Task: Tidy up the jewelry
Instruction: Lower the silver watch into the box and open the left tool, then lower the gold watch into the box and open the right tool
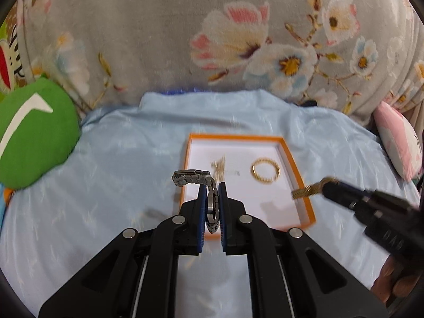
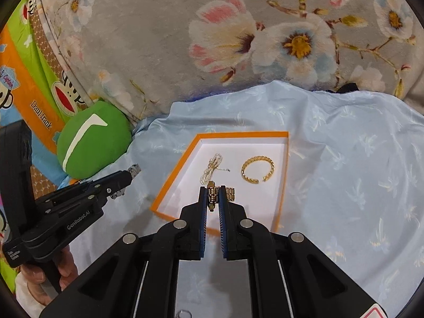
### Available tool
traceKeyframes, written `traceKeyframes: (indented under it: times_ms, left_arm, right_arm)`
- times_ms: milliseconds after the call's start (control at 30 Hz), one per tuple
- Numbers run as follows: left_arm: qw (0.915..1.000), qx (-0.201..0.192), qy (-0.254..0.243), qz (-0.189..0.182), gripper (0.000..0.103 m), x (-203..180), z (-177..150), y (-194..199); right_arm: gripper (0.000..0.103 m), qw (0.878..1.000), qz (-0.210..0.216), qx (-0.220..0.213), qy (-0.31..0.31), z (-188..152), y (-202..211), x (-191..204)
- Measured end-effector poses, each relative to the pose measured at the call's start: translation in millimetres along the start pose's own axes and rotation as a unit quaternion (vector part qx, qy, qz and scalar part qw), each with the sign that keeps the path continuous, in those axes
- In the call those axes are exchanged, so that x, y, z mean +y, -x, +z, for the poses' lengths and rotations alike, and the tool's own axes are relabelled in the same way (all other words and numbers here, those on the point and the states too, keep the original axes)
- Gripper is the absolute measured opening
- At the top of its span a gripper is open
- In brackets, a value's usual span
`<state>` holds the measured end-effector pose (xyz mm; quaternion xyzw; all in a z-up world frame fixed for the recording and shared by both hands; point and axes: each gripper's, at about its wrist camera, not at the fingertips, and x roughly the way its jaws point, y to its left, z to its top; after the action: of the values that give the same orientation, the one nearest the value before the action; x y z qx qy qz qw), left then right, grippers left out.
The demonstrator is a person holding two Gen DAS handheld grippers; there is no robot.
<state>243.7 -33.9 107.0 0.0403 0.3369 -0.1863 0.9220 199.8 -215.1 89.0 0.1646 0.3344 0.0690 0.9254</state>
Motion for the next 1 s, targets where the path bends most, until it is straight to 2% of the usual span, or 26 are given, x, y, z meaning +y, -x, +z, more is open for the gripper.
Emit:
traceKeyframes:
  times_ms: [100, 200, 300, 367, 433, 467, 533, 600, 767, 867, 1000]
  left_arm:
    - [1.0000, 0.002, 0.005, 0.007, 0.008, -3, 16, -28]
    - [0.9995, 0.028, 0.009, 0.016, 0.008, -8, 14, -68]
    - [0.9973, 0.070, 0.013, 0.018, 0.008, -12, -2, -109]
    - [0.9965, 0.079, 0.019, 0.019, 0.011, -12, -11, -120]
    - [0.9966, 0.074, 0.029, 0.020, 0.030, -10, -12, -119]
    - [0.9969, 0.066, 0.037, 0.020, 0.046, -6, -11, -114]
    - [0.9975, 0.042, 0.054, 0.017, 0.054, 3, -7, -101]
    - [0.9974, 0.029, 0.060, 0.027, 0.054, 13, -5, -87]
    - [0.9957, 0.027, 0.062, 0.063, 0.054, 37, -16, -63]
    - [0.9953, 0.034, 0.065, 0.064, 0.054, 46, -31, -52]
    - [0.9946, 0.041, 0.064, 0.070, 0.054, 48, -50, -43]
  right_arm:
    - [0.008, 1.000, 0.014, 0.014, -0.021, 4, -31, -8]
    - [0.008, 0.998, 0.018, 0.040, -0.039, -2, -63, -21]
    - [0.010, 0.998, -0.006, 0.053, -0.045, -14, -81, -35]
    - [0.015, 0.998, -0.034, 0.034, -0.041, -19, -76, -43]
    - [0.019, 0.998, -0.043, 0.016, -0.047, -21, -67, -51]
    - [0.019, 0.998, -0.045, 0.008, -0.048, -21, -62, -54]
    - [0.019, 0.998, -0.050, 0.001, -0.041, -21, -53, -56]
    - [0.019, 0.998, -0.057, 0.002, -0.026, -22, -50, -53]
    - [0.018, 0.997, -0.075, 0.011, 0.018, -38, -45, -36]
    - [0.018, 0.996, -0.078, 0.014, 0.039, -48, -43, -24]
    - [0.018, 0.997, -0.051, 0.032, 0.041, -43, -54, -10]
